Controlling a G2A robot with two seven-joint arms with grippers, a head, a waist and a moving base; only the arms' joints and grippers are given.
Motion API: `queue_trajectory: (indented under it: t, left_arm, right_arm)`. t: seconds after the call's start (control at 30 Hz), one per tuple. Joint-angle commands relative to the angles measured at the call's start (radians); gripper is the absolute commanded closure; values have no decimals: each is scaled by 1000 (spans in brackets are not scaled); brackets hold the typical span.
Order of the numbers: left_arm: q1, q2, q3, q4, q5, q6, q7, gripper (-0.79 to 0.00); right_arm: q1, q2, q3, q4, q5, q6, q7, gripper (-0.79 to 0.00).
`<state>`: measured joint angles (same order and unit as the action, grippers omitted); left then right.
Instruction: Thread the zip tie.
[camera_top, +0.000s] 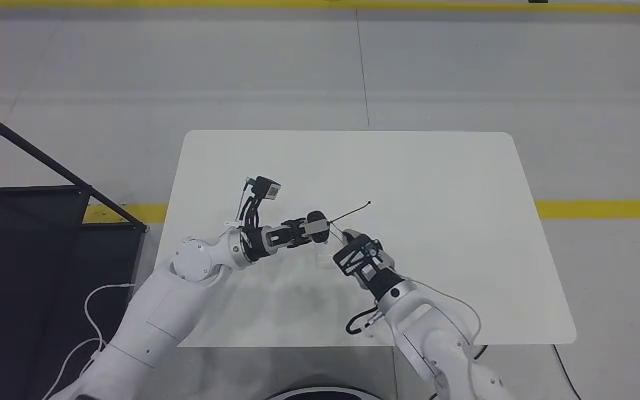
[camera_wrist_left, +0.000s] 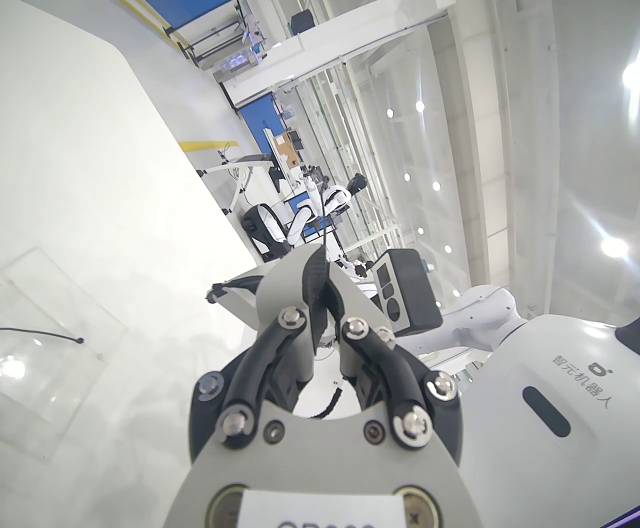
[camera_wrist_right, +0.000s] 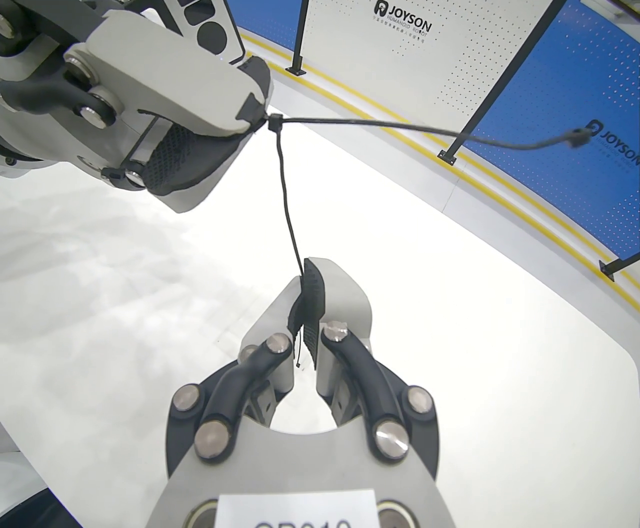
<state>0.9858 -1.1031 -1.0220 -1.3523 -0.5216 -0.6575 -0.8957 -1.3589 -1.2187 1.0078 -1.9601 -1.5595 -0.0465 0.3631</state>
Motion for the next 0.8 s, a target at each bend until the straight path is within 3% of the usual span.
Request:
queue_trajectory:
  t: [0.0,0.77]
  left_arm:
    - [1,-1,-2,0,0,0,-3,0]
    - [0,-6,-17,13,15,21,-90,0]
  right_arm:
    - [-4,-1,5,-1,1,4,-4,0]
    - [-100,-11,100,-25,63,101,-129,0]
